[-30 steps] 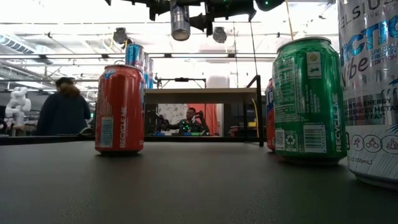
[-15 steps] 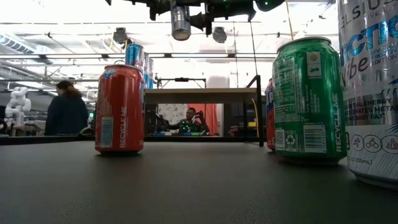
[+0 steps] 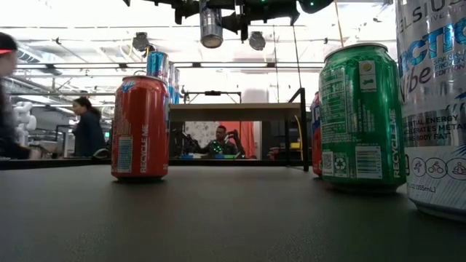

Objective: Place canned beverage on shelf
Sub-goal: Put the top white-blue soda can on the shelf

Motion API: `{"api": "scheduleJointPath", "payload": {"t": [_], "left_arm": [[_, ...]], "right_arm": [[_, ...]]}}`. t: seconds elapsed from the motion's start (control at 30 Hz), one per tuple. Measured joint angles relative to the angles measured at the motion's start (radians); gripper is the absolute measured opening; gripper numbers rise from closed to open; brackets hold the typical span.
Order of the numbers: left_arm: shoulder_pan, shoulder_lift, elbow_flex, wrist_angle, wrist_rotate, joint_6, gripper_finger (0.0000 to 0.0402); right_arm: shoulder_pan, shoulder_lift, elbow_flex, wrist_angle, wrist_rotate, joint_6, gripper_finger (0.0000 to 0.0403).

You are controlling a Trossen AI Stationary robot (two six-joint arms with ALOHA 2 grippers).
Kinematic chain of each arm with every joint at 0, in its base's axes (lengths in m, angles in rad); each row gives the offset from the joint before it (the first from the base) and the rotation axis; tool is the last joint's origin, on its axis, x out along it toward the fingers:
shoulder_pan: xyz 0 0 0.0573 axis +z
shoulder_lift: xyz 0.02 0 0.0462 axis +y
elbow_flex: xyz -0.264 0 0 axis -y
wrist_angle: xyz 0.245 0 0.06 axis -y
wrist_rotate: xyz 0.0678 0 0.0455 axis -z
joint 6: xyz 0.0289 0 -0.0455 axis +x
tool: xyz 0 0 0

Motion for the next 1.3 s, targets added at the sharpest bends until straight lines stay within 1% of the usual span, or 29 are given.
{"api": "scheduleJointPath", "payload": {"t": [0.27,0.67,1.0,1.17,1.3], "left_arm": [[0.0,0.0,0.0,0.0,-0.004,0.0,0.0265],[0.0,0.0,0.0,0.0,-0.006,-0.002,0.0268],[0.008,-0.002,0.0,0.002,-0.011,-0.076,0.0268],[0.009,-0.002,0.0,0.004,0.012,-0.12,0.0268],[0.009,-0.002,0.0,0.007,0.022,-0.122,0.0267]], "right_arm": [[0.0,0.0,0.0,0.0,0.0,-0.005,0.0243],[-0.001,0.0,0.0,0.0,0.006,0.002,0.0242],[-0.004,0.0,0.0,-0.001,0.025,0.004,0.0242],[-0.004,0.0,0.002,-0.008,0.026,0.009,0.0242],[-0.003,0.0,0.002,-0.008,0.026,0.019,0.0242]]}}
